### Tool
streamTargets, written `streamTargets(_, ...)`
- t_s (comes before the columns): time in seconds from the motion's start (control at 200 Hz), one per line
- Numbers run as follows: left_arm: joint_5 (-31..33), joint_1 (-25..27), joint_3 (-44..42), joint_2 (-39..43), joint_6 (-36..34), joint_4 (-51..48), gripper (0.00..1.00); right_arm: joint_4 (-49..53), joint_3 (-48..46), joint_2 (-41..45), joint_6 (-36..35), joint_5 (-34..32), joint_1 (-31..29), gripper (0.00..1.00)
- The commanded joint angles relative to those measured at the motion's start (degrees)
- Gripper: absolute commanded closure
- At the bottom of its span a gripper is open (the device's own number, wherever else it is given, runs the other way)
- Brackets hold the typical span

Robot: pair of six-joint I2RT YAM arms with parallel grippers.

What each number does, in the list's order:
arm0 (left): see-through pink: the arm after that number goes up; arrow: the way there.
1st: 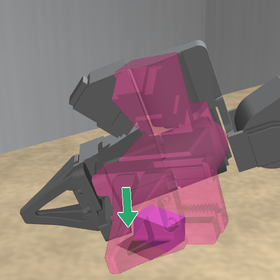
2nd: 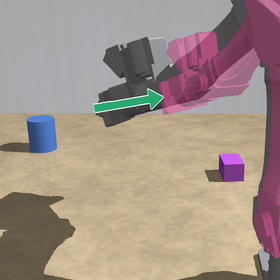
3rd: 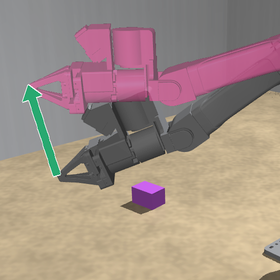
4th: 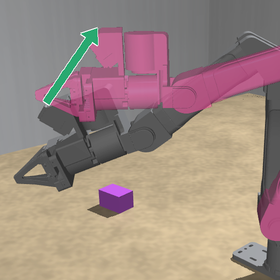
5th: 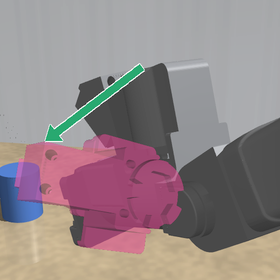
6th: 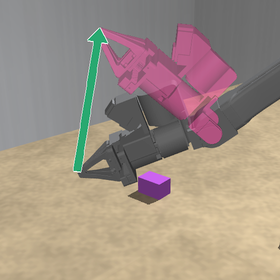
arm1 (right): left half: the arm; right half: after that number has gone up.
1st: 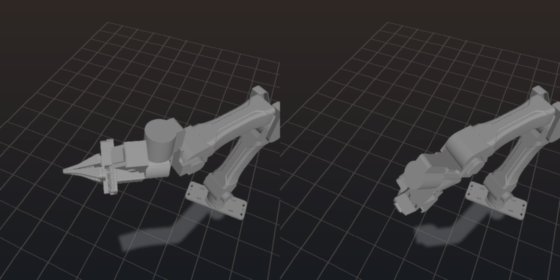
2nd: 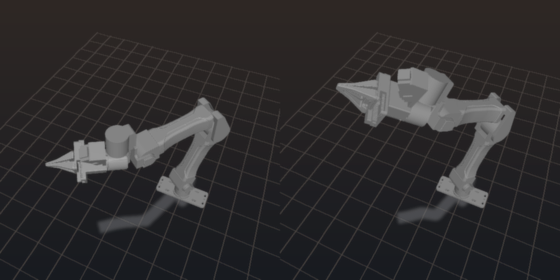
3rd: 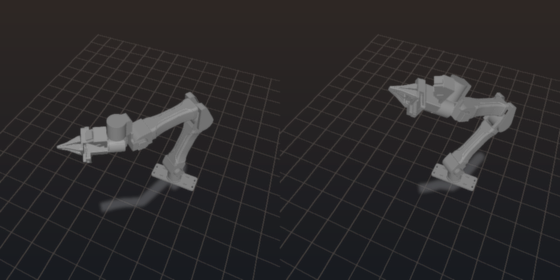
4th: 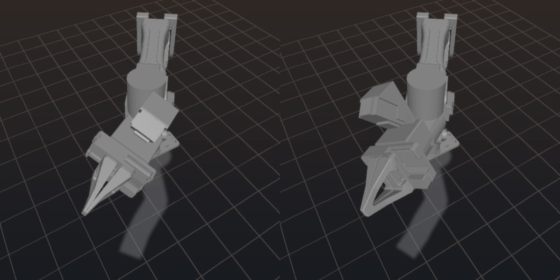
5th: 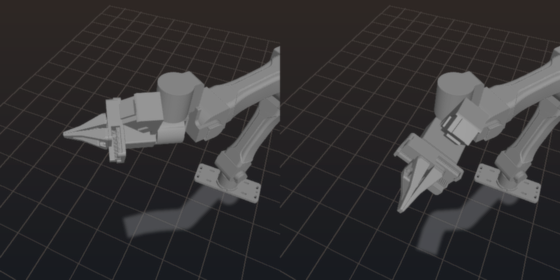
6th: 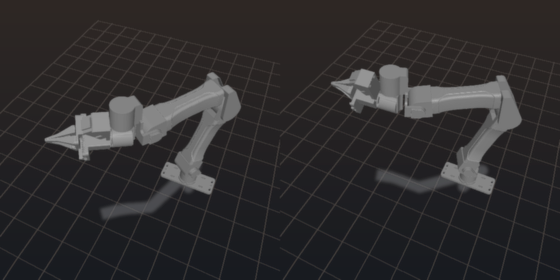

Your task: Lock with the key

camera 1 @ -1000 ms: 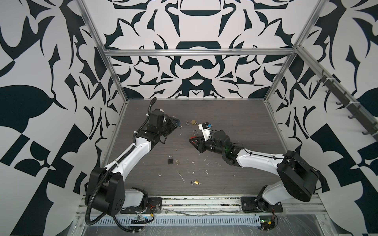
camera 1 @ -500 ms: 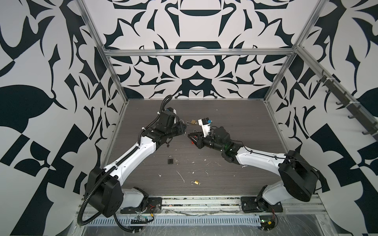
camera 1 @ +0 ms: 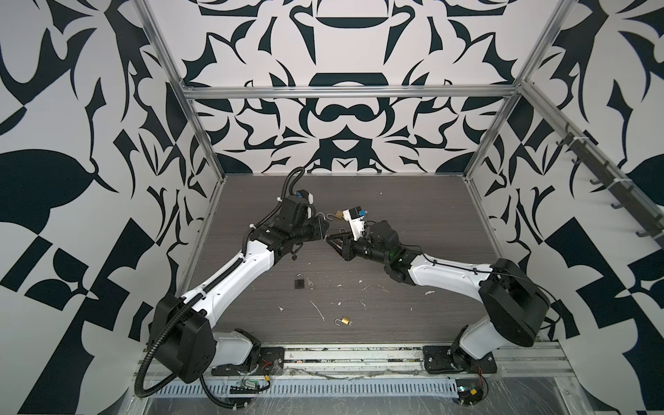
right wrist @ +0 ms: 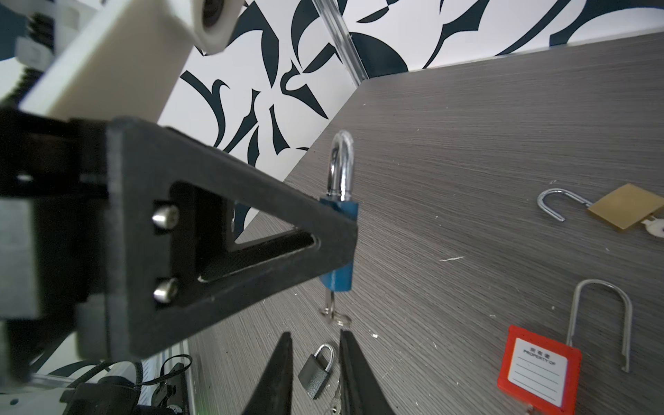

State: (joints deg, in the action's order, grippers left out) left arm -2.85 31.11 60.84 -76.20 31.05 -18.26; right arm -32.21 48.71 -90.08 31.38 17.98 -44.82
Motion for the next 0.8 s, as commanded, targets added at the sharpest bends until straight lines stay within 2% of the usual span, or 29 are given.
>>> streamTargets(0.0, -2.73, 0.15, 0.19, 2.24, -1.9, 2.11, 1.0, -1.52, 2.64, 0.19, 0.67, 2.05, 0.66, 0.75)
streamTargets(0.305, -3.18, 0.18, -0.11, 2.4, -2.44, 2.57, 1.0, -1.32, 3.49, -0.73, 1.41, 3.78, 1.01, 0.78)
streamTargets(0.795, -3.01, 0.46, -0.46, 2.39, -2.73, 2.44, 1.0, -1.24, 4.47, -1.81, 1.85, 4.33, 1.05, 0.99)
